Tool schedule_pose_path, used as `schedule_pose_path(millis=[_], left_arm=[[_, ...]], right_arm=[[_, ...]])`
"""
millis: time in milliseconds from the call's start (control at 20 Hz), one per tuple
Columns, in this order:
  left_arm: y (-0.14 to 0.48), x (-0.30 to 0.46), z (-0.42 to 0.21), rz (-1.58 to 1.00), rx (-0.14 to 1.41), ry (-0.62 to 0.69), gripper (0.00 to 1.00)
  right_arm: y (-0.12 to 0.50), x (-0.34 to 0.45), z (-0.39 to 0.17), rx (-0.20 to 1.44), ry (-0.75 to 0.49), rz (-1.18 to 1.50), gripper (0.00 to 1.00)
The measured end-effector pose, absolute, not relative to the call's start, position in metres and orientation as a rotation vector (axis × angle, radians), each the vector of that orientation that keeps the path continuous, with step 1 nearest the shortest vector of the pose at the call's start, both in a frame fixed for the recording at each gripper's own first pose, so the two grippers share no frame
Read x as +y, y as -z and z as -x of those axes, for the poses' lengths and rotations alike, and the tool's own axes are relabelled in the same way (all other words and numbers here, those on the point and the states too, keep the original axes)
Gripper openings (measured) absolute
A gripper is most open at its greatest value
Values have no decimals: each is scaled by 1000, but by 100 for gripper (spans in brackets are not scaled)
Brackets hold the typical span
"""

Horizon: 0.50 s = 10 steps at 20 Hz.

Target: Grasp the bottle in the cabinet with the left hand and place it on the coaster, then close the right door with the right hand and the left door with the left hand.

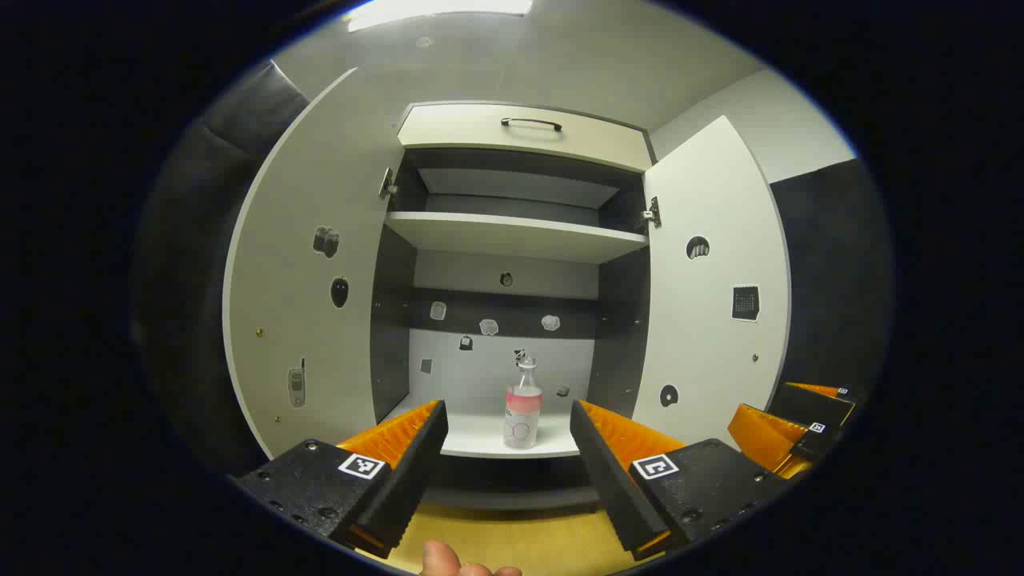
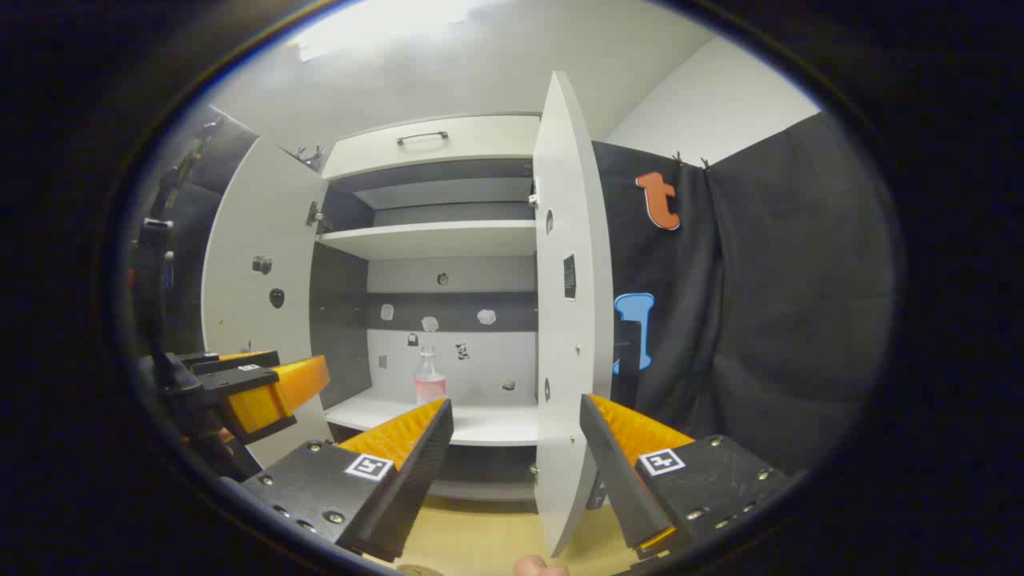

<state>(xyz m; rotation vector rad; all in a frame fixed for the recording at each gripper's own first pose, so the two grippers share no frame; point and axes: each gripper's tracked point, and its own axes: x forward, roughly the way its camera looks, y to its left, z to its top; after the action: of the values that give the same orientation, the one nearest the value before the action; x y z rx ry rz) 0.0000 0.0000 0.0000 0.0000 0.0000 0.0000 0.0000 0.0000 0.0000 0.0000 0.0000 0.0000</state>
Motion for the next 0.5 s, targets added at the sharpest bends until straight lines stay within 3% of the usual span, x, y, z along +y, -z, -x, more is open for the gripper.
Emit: schedule_pose_path(millis=[250,500], left_arm=[[2,6,2,6,2,-24,97],[1,8,3,-6,-3,-29,96]], right_arm=[[-5,-4,4,-7,18,-3,93],[-2,-15,5,3,43,6,96]])
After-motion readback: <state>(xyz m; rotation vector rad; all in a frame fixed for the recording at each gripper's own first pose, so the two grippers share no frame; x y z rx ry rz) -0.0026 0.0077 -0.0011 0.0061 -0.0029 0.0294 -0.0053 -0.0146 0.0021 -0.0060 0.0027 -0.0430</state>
